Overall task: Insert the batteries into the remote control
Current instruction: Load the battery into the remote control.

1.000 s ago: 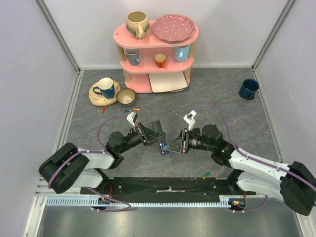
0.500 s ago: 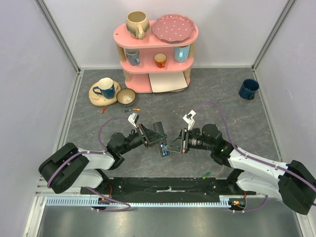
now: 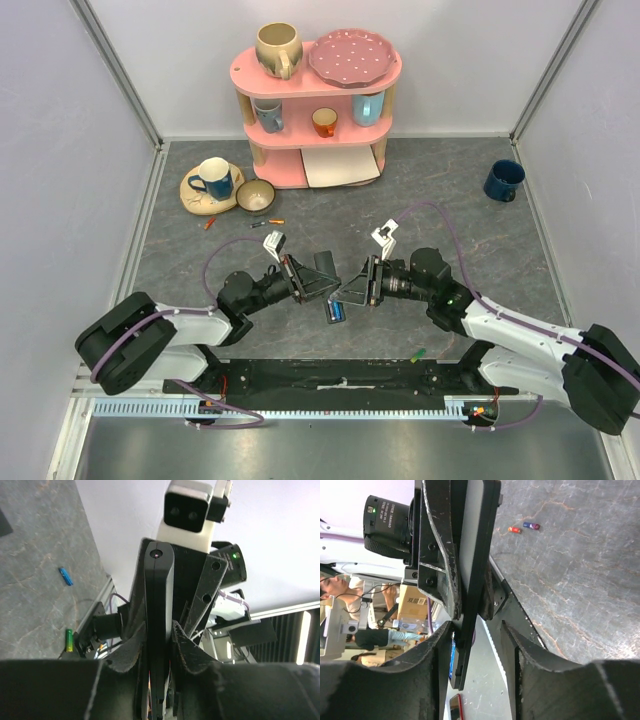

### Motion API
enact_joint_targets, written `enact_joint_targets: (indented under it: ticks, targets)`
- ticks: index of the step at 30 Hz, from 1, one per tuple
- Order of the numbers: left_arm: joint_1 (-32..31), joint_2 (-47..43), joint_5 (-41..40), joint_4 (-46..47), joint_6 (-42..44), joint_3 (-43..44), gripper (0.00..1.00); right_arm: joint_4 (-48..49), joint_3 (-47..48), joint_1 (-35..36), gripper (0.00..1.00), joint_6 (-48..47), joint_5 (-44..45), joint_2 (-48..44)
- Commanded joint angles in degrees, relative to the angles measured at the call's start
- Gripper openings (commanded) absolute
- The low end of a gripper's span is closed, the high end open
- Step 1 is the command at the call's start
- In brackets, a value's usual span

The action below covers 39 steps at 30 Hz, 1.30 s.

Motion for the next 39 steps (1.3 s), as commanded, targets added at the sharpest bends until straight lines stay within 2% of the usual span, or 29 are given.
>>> enact_joint_targets:
  ticks: [1,6,12,17,22,26,29,31,32,33,35,39]
  targets:
    - [-0.97,-2.80,2.87,3.28,2.27,1.63,0.02,0.10,2.90,-0.63,0.53,-2.73,1.54,-1.47]
    - [-0.97,-3.68,2.87,0.73,3.76,2.50,0.02,-1.74,3.61,-0.54,0.56,-3.96,1.10,-2.35]
    - [-0.97,-3.68,2.78,-0.33,4.21,2.94,0.02,0.89,4.48,-0.28,0.55,-3.95,-3.20,0.10]
    - [-0.97,-3.50,1.99,-1.56,4.64,3.38,0.02,-1.73,5.45,0.25,0.54,-5.71,-5.58,1.16]
    - [-0.97,-2.98,1.82,-2.17,5.00,4.44,0.02,-2.27,4.84,0.42,0.50,-6.15,-6.02,1.69]
    - [-0.97,-2.63,1.46,-2.26,5.17,5.05,0.02,-2.53,4.40,0.42,0.39,-6.07,-6.37,2.48]
    - [-0.97,-2.62,1.55,-2.17,5.17,5.32,0.02,-2.45,4.22,0.42,0.38,-6.07,-6.11,2.48]
    - [-0.97,-2.62,1.29,-2.26,5.26,5.23,0.02,-2.45,4.31,0.42,0.40,-6.15,-6.11,2.22]
    - [-0.97,-2.62,1.20,-2.35,5.43,5.23,0.02,-2.45,4.66,0.42,0.49,-6.15,-6.11,2.04]
    - [-0.97,-2.54,0.94,-2.87,5.52,5.23,0.02,-2.54,4.84,0.34,0.53,-6.24,-6.11,1.69]
    - [-0.88,-2.62,0.50,-3.75,6.40,5.32,0.02,-6.64,7.37,0.34,0.62,-8.68,-5.50,0.47]
    - [0.34,-2.54,-2.65,-8.49,8.51,5.93,0.02,-21.58,15.02,0.07,0.69,-17.81,-3.12,-1.82]
